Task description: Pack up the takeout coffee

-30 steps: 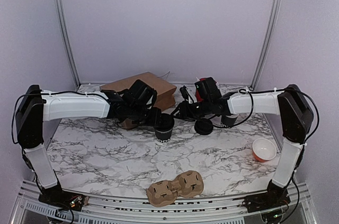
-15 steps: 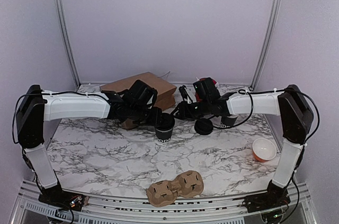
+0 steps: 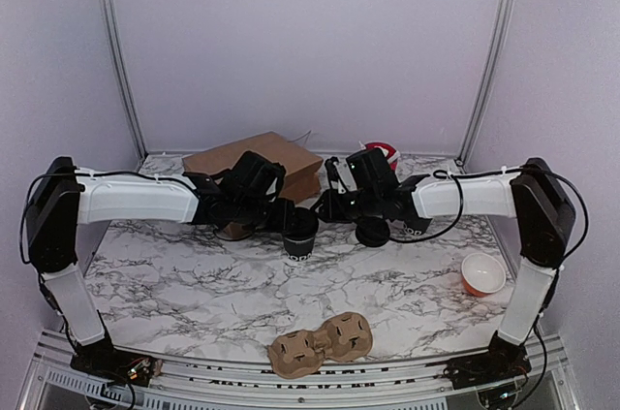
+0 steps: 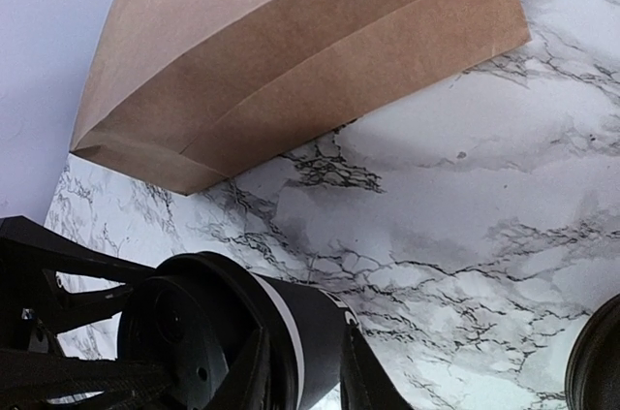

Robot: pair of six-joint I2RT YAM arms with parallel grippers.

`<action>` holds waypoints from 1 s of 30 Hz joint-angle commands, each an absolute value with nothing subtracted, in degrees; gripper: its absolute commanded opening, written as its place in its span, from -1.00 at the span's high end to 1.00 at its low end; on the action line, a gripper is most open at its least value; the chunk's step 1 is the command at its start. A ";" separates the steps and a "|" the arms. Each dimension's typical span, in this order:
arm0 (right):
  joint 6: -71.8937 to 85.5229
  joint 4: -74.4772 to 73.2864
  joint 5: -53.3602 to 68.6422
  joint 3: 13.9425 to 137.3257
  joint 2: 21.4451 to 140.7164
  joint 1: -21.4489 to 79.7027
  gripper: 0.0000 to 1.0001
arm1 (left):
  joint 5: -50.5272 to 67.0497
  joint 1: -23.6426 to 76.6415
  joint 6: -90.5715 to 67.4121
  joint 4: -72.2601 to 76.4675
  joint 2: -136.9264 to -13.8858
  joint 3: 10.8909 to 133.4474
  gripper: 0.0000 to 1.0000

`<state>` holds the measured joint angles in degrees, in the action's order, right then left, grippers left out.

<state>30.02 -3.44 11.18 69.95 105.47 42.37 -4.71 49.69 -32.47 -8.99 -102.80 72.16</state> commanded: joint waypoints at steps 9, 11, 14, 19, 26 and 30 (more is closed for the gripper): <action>33.67 -15.15 9.70 62.94 100.55 46.29 0.53 | -5.12 49.39 -31.93 -13.54 -101.98 69.06 -0.02; 34.11 -15.20 9.71 62.72 99.64 46.59 0.53 | -5.04 49.39 -31.87 -13.54 -101.72 69.06 -0.03; 34.88 -15.29 9.91 62.46 98.51 47.20 0.53 | -4.85 49.39 -31.86 -13.59 -101.30 68.92 -0.03; 35.83 -15.23 10.26 62.27 96.95 47.72 0.53 | -4.81 49.31 -31.55 -13.55 -101.16 68.58 -0.03; 36.50 -13.19 10.58 62.83 95.45 46.86 0.53 | -4.40 49.31 -31.13 -13.44 -101.86 68.36 -0.03; 36.76 -11.78 11.34 64.06 94.41 45.00 0.54 | -4.24 49.31 -30.85 -13.31 -102.03 68.37 -0.03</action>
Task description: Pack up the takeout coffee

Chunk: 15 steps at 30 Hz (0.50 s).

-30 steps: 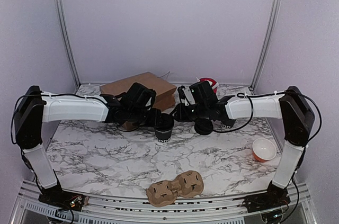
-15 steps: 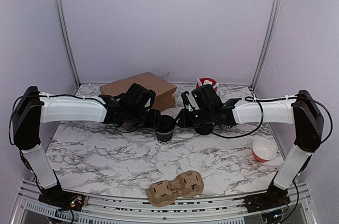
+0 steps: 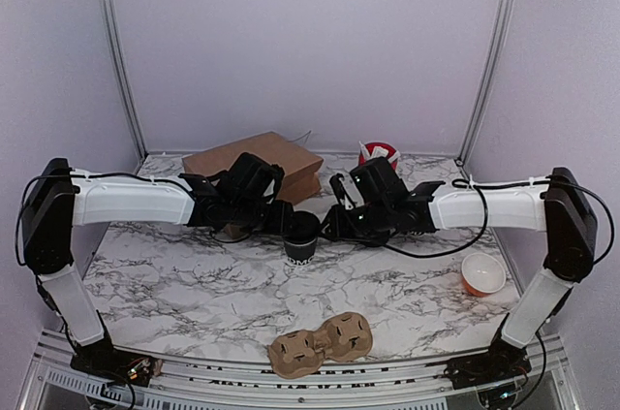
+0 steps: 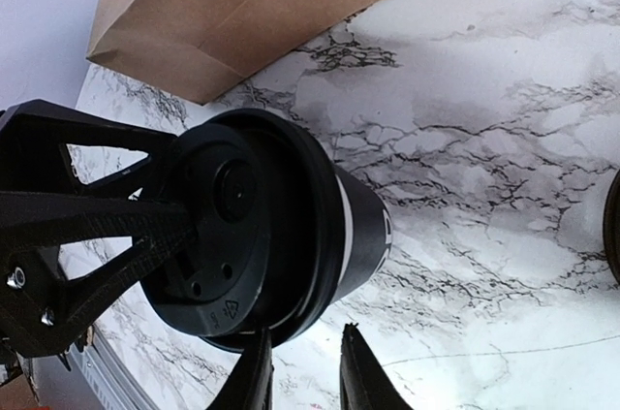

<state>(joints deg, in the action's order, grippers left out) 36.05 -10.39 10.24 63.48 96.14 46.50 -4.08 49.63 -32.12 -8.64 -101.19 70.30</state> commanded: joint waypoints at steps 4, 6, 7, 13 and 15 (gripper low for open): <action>36.59 -10.81 12.21 64.56 94.31 42.58 0.57 | -3.89 49.31 -30.74 -13.34 -102.22 68.41 -0.03; 36.19 -10.68 12.38 64.96 94.67 41.80 0.58 | -3.78 49.31 -30.70 -13.33 -102.22 68.36 -0.03; 35.94 -10.57 12.63 65.28 94.92 41.57 0.58 | -3.78 49.31 -30.66 -13.31 -102.22 68.38 -0.03; 35.20 -10.16 14.59 67.04 96.36 41.40 0.60 | -3.44 49.31 -30.66 -13.19 -102.22 68.36 -0.03; 35.16 -9.19 15.43 67.15 96.65 41.39 0.60 | -3.34 49.30 -30.58 -13.18 -102.23 68.27 -0.03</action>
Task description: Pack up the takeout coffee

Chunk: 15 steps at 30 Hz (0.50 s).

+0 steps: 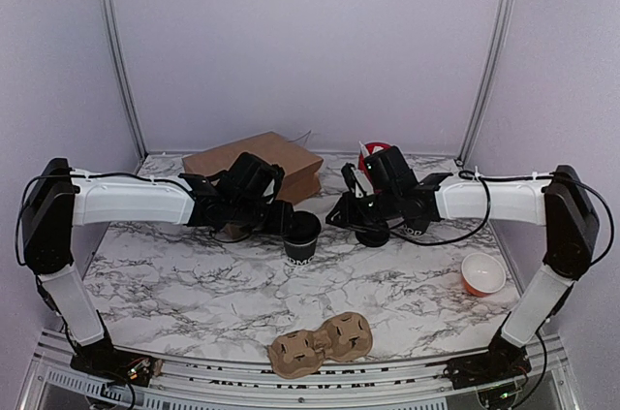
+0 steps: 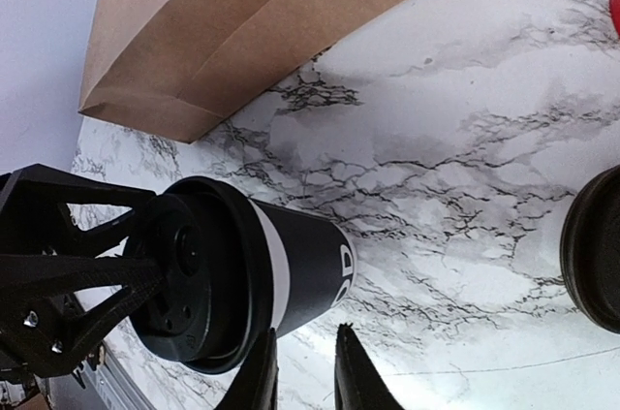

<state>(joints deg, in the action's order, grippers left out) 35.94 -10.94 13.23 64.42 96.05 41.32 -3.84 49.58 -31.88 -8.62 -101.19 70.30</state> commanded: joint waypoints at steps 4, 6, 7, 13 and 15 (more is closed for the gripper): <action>35.18 -8.44 16.50 67.66 97.94 41.40 0.60 | -3.34 49.30 -30.55 -13.10 -102.40 68.32 -0.03; 35.00 -8.28 16.97 68.03 98.91 41.40 0.60 | -3.26 49.31 -30.53 -13.02 -102.39 68.26 -0.03; 34.98 -7.94 17.35 68.03 99.32 41.40 0.60 | -3.21 49.31 -30.55 -12.94 -102.47 68.35 -0.03; 34.98 -7.06 17.92 67.92 100.72 41.45 0.61 | -3.25 49.31 -30.51 -12.89 -102.65 68.12 -0.03; 34.91 -7.11 17.55 67.77 100.77 41.46 0.61 | -3.17 49.30 -30.55 -12.79 -102.66 68.12 -0.02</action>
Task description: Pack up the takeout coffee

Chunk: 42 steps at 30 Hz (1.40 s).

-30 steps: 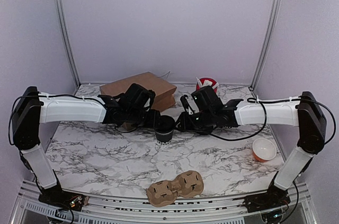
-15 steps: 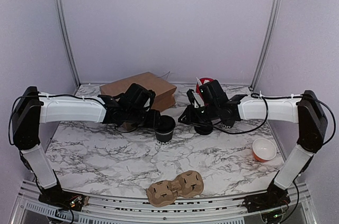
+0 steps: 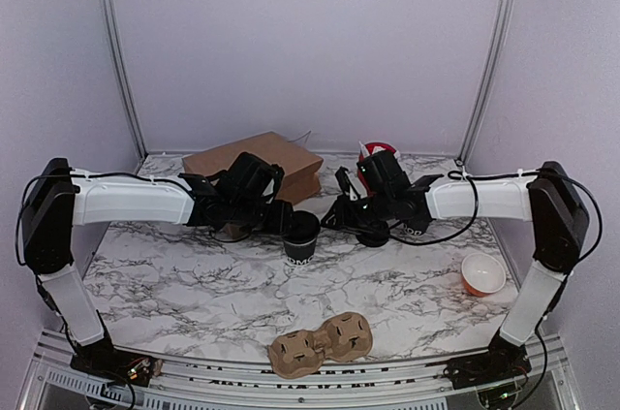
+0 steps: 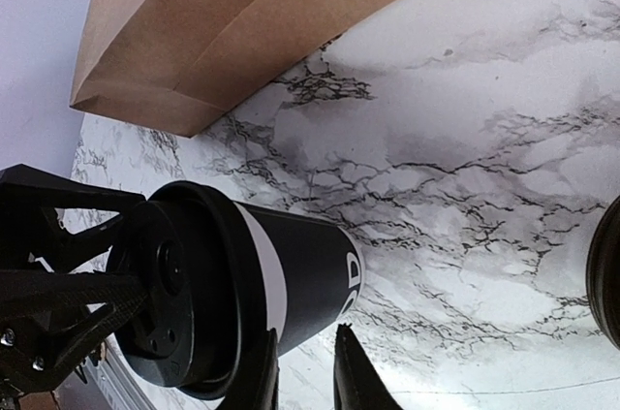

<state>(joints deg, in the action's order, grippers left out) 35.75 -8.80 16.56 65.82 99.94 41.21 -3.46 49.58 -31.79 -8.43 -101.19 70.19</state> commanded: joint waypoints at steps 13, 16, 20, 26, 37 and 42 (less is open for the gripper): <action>32.98 -9.92 13.31 70.49 98.89 43.00 0.62 | -2.99 49.31 -30.51 -12.66 -103.01 68.29 -0.02; 32.89 -10.17 13.30 70.85 99.35 43.24 0.62 | -2.99 49.31 -30.53 -12.59 -103.02 68.20 -0.02; 32.49 -11.15 12.51 71.36 99.85 43.40 0.62 | -2.91 49.30 -30.54 -12.65 -103.01 68.12 -0.02; 32.05 -11.78 12.18 71.83 100.46 43.68 0.64 | -2.90 49.31 -30.52 -12.51 -103.01 68.03 -0.02; 29.93 -17.53 11.50 74.12 104.78 44.57 0.85 | -2.81 49.30 -30.39 -12.12 -103.79 67.94 -0.02; 29.07 -20.19 10.40 72.54 104.68 45.44 1.00 | -2.73 49.31 -30.24 -11.72 -104.56 67.85 -0.02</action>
